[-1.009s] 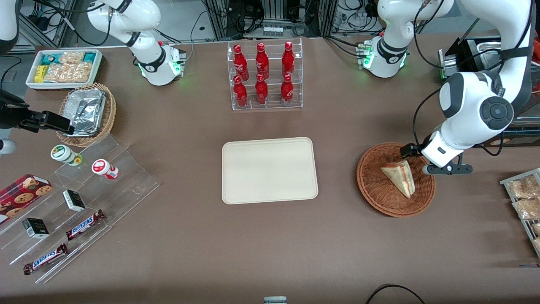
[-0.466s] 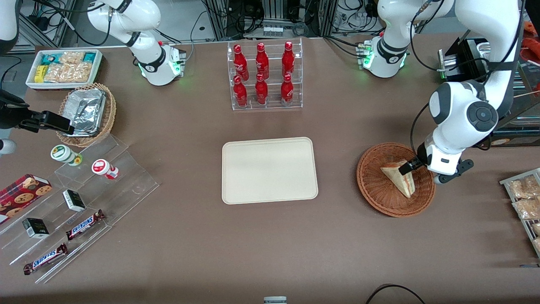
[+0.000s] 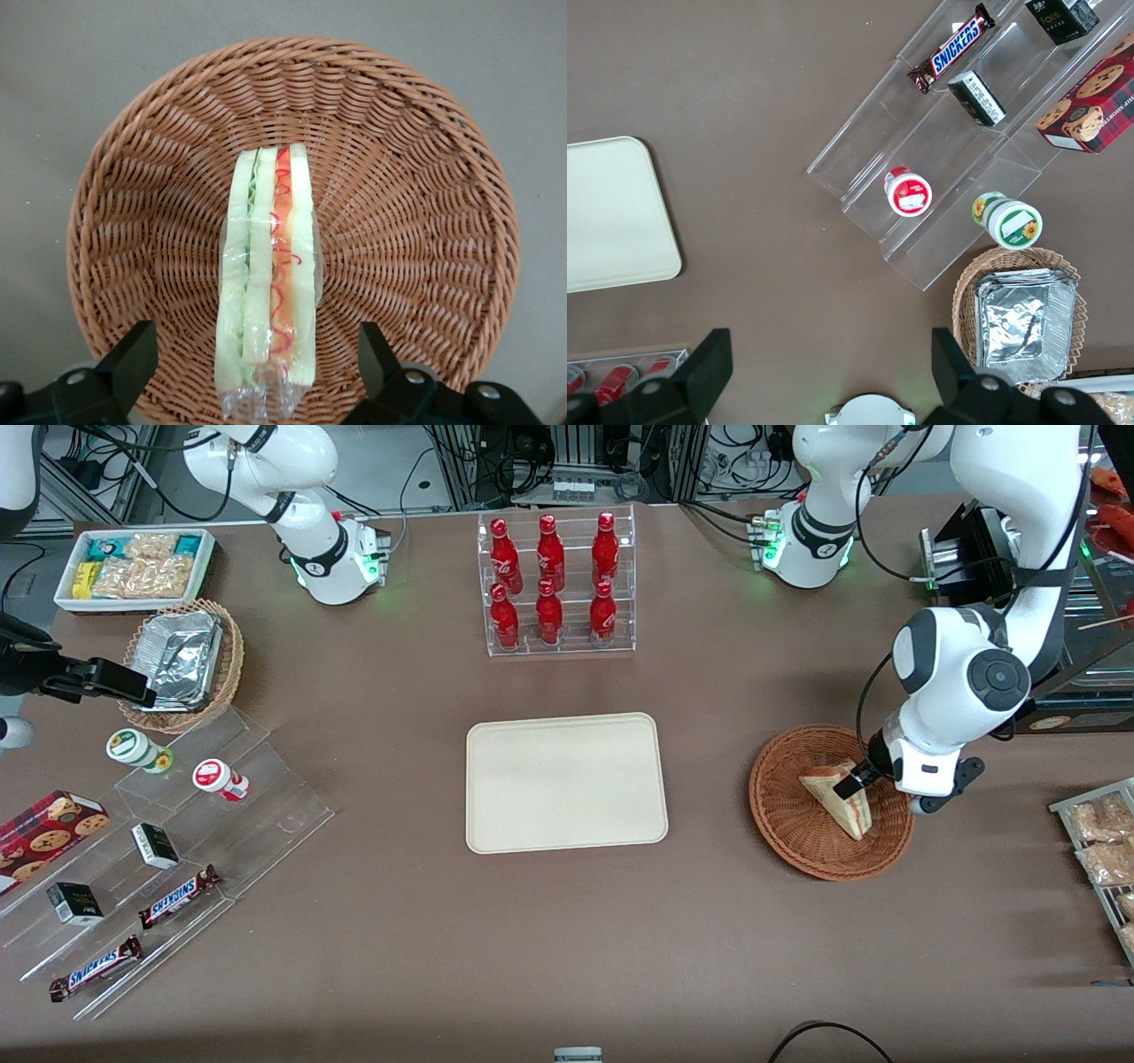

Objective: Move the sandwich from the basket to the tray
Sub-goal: 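Lower the left gripper and close it on the wrapped sandwich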

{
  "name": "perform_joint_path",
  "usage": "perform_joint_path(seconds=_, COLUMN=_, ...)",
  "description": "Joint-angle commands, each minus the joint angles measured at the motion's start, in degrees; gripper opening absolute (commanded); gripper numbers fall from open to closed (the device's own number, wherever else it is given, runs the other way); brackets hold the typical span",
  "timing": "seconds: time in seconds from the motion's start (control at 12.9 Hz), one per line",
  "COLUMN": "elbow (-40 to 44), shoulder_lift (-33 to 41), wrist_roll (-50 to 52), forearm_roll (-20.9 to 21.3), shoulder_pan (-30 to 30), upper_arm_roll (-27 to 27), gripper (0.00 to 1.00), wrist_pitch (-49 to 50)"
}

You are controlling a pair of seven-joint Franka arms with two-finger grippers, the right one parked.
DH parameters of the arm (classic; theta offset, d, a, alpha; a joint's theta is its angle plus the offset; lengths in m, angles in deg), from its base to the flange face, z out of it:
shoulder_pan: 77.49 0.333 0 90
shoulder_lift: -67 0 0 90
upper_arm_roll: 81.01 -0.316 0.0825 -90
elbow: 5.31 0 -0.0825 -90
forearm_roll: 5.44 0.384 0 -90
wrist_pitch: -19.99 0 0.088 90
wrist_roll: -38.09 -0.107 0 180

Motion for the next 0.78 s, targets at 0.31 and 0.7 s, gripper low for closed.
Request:
perform_joint_path(seconds=0.31, elbow=-0.49, shoulder_lift=-4.36, wrist_roll=2.08, forearm_roll=-0.37, shoulder_pan=-0.43, upper_arm_roll=0.23, gripper=1.00, wrist_pitch=-5.08)
perform_joint_path(seconds=0.7, elbow=-1.37, shoulder_lift=-3.67, wrist_roll=-0.89, forearm_roll=-0.19, shoulder_pan=-0.34, upper_arm_roll=0.14, gripper=0.00, wrist_pitch=-2.11)
